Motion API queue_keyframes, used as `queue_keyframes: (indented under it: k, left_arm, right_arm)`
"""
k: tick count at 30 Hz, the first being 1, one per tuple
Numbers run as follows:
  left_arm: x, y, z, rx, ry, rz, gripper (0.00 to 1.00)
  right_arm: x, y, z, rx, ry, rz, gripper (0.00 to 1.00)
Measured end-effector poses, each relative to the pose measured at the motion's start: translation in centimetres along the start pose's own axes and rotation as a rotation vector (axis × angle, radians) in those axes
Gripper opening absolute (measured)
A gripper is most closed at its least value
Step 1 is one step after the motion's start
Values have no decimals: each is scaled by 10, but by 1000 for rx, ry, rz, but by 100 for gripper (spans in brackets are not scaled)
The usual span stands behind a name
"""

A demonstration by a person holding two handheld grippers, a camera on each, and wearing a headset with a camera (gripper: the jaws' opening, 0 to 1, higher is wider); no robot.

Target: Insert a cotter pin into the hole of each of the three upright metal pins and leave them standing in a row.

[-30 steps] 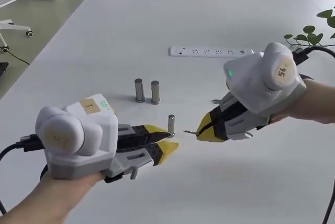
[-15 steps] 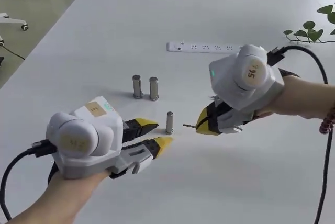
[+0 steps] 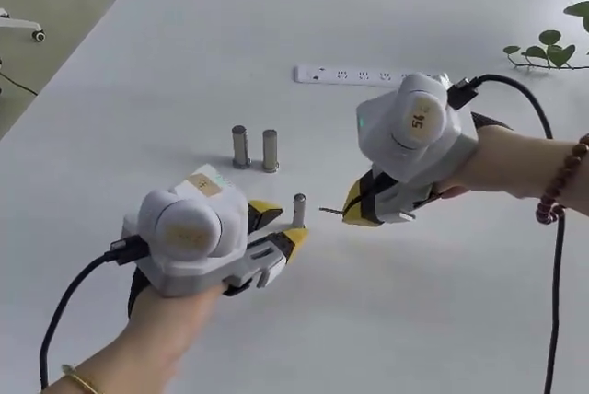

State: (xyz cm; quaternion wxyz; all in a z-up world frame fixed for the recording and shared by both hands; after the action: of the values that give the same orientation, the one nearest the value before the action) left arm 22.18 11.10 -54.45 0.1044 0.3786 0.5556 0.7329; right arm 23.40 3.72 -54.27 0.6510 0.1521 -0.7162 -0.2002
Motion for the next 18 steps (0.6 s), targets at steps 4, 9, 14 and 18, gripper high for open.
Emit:
queue_keyframes:
  k: [4,9,14,18]
  left_arm:
    - [-8,-1,5,8,4,1,21]
    - [-18,-4,9,16,1,6,19]
    - [-27,-10,10,36,-5,21,17]
    - [-31,-13,9,41,-8,28,16]
  right_arm:
    - [-1,3,-2,1,-1,1,0]
    - [-5,3,-11,-10,-5,20,0]
    - [-9,7,-12,-22,1,25,0]
    - [-12,8,-13,-18,5,31,0]
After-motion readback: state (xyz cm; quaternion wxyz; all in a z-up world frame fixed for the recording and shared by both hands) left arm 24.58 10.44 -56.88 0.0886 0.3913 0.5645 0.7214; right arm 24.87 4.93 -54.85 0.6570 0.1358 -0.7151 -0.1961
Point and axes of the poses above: the centre of the closed fingertips' face, and the gripper's own axes: x roughly backward along the fingers, z roughly to its left, y roughly out of its top, the point moved 2 cm from there along x, roughly backward along the fingers, and after that the axes turned 7 degrees about -x, right-handed, at the moved point
